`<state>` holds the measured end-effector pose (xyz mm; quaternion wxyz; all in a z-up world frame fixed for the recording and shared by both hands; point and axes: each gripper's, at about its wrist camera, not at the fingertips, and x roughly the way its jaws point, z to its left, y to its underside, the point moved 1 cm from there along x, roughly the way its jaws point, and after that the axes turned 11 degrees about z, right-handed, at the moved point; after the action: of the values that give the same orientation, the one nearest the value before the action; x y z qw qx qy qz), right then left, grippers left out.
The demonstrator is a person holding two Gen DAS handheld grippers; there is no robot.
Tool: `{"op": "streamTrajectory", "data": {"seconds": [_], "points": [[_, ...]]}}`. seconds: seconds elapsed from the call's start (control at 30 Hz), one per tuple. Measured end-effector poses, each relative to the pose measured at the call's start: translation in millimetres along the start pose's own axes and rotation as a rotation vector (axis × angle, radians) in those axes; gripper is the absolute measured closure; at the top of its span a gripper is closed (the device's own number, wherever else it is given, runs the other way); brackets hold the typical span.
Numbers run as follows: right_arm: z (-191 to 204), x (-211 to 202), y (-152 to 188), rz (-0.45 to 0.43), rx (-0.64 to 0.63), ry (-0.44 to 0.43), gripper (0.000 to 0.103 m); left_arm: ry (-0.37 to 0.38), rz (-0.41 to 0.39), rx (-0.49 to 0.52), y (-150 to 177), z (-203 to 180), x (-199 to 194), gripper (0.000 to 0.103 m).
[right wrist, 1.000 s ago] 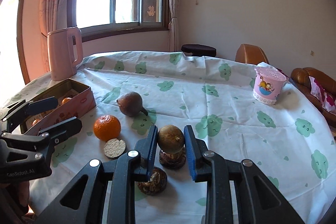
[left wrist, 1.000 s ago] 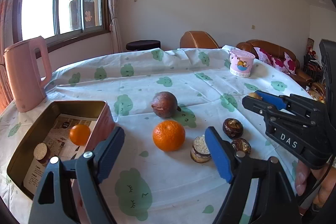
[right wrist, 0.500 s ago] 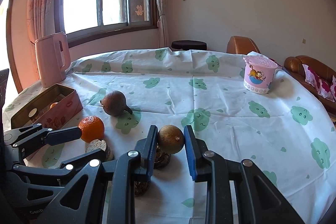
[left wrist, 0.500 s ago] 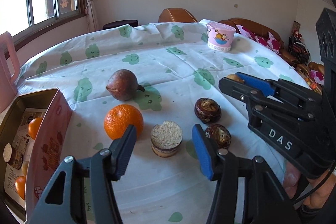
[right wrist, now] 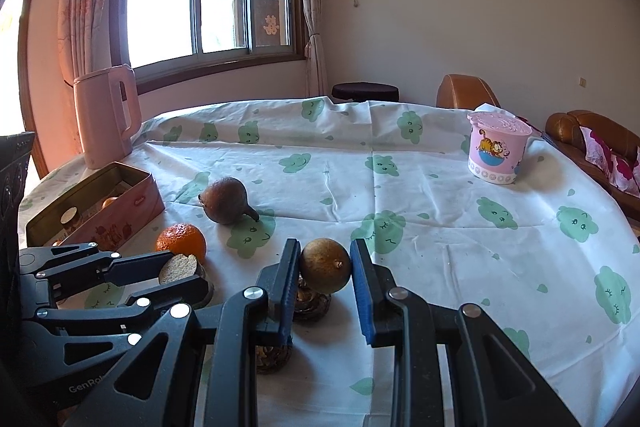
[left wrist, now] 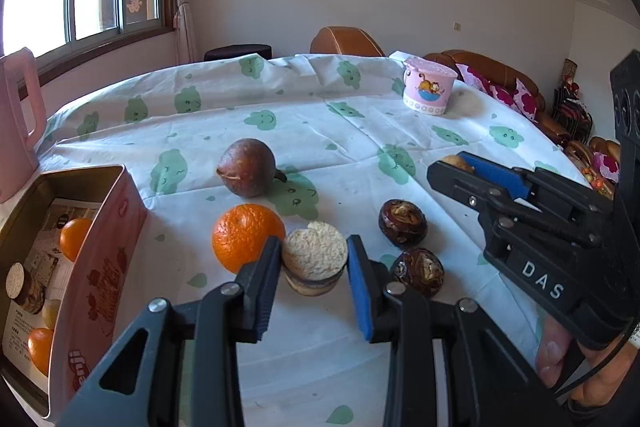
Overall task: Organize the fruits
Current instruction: 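Lift and carry the tin with left while right carries the brown fruit toward the metal box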
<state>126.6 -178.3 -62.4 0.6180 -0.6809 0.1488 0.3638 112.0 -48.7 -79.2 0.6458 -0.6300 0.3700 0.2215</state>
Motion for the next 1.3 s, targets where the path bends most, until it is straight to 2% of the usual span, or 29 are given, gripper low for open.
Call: {"op": "streamTrajectory", "data": {"seconds": [0.23,0.7,1.3], "points": [[3.5,-6.7,1.4,-0.039,-0.022,-0.015,0.076,-0.003,-0.053,-0.037,2.0,7.1,-8.8,0.068],[7.6,-15.6,4.2,-0.096,-0.048,-0.017,0.076,-0.048,-0.143,-0.04,6.8,5.8,-23.5,0.068],[9.1,-23.4,7.0,-0.151,-0.058,-0.013,0.076,-0.084,-0.207,-0.034,11.5,2.8,-34.1,0.068]]}}
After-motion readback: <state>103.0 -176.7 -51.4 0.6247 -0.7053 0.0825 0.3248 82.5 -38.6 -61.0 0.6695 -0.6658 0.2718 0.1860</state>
